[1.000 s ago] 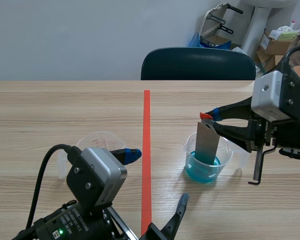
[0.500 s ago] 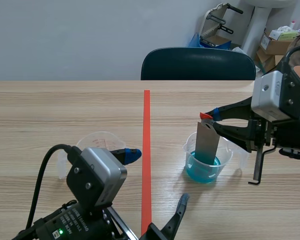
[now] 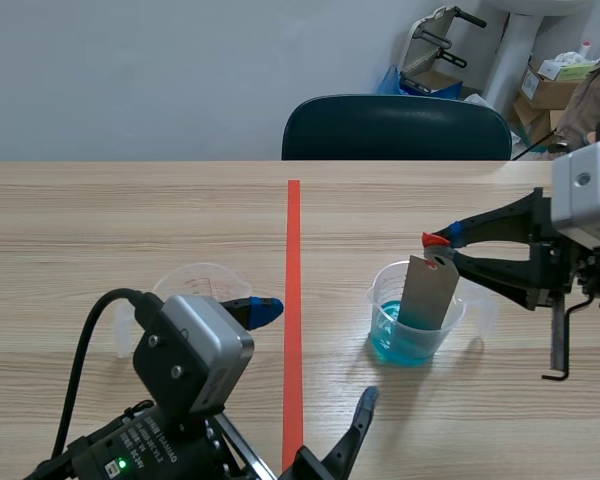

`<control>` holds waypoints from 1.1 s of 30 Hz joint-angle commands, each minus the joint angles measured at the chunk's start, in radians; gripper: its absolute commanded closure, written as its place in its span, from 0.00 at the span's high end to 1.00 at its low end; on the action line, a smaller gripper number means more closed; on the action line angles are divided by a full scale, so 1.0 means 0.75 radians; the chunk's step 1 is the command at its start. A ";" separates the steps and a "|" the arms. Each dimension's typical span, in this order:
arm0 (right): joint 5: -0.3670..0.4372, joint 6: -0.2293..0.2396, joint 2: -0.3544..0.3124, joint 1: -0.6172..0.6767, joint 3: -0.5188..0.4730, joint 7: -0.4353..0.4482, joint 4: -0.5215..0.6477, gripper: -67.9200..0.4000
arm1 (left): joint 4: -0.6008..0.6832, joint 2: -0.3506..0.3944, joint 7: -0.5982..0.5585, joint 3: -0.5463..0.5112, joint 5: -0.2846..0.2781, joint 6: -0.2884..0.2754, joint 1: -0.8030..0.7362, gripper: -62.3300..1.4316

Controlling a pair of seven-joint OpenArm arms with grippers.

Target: Do the redox reaction experiment

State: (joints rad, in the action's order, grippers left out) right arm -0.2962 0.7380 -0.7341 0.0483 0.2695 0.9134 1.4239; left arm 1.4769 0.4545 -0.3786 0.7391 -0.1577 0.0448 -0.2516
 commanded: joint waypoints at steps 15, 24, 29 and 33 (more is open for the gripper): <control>0.225 0.010 -0.247 -0.013 -0.013 0.124 0.126 0.02 | 0.012 -0.007 -0.024 -0.001 0.002 -0.003 0.004 1.00; 0.272 0.010 -0.295 -0.017 -0.048 0.123 0.188 0.02 | 0.012 -0.007 -0.029 -0.001 0.003 -0.003 0.004 1.00; 0.283 0.010 -0.299 -0.044 -0.049 0.117 0.190 0.02 | 0.012 -0.007 -0.029 -0.001 0.007 -0.003 0.004 1.00; 0.308 0.010 -0.321 -0.047 -0.056 0.116 0.202 0.02 | 0.012 -0.007 -0.029 -0.001 0.007 -0.003 0.004 1.00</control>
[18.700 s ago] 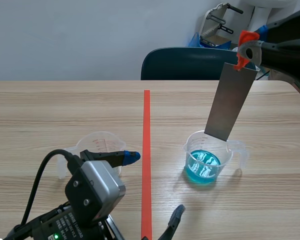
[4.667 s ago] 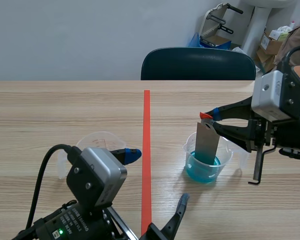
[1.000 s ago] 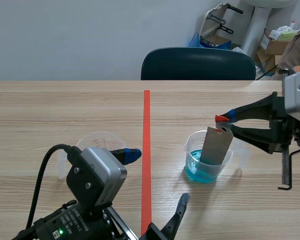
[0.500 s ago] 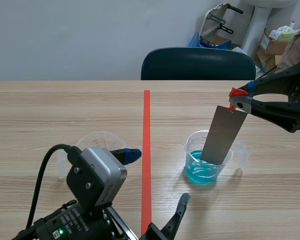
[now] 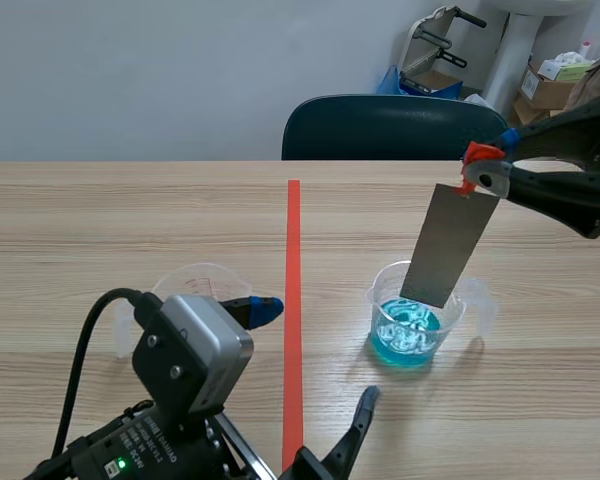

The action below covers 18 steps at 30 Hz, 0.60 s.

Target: Do the redox reaction experiment

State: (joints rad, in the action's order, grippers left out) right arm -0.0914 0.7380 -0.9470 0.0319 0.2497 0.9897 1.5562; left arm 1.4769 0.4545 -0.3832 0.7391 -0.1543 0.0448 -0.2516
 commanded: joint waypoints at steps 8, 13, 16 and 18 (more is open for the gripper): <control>0.109 0.010 -0.079 -0.055 -0.030 -0.005 0.056 0.02 | 0.012 -0.007 -0.023 -0.001 0.003 -0.003 0.004 1.00; 0.119 0.010 -0.079 -0.069 -0.030 -0.010 0.056 0.02 | 0.012 -0.007 -0.023 -0.001 0.003 -0.003 0.004 1.00; 0.120 0.010 -0.082 -0.069 -0.030 -0.010 0.056 0.02 | 0.012 -0.007 -0.023 -0.001 0.003 -0.003 0.004 1.00; 0.125 0.010 -0.086 -0.069 -0.030 -0.012 0.056 0.02 | 0.012 -0.007 -0.023 -0.001 0.003 -0.003 0.004 1.00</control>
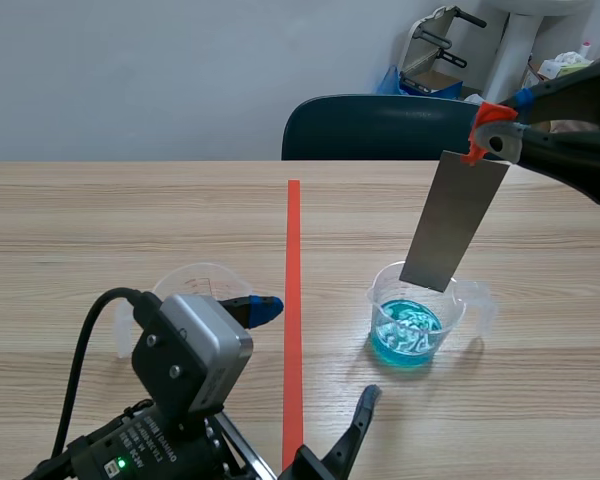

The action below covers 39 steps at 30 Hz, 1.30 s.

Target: Do the redox reaction experiment

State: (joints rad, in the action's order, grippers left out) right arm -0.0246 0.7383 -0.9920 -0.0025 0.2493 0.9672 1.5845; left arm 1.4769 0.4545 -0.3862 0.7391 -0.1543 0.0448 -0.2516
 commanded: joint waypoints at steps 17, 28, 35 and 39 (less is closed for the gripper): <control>0.084 0.010 -0.044 -0.022 -0.030 -0.018 0.018 0.02 | 0.012 -0.007 -0.019 -0.001 0.003 -0.003 0.004 1.00; 0.084 0.010 -0.044 -0.022 -0.030 -0.025 0.018 0.02 | 0.012 -0.007 -0.019 -0.001 0.003 -0.003 0.004 1.00; 0.084 0.010 -0.044 -0.022 -0.030 -0.025 0.018 0.02 | 0.012 -0.007 -0.019 -0.001 0.003 -0.003 0.004 1.00; 0.084 0.010 -0.044 -0.022 -0.030 -0.025 0.018 0.02 | 0.012 -0.007 -0.019 -0.001 0.003 -0.003 0.004 1.00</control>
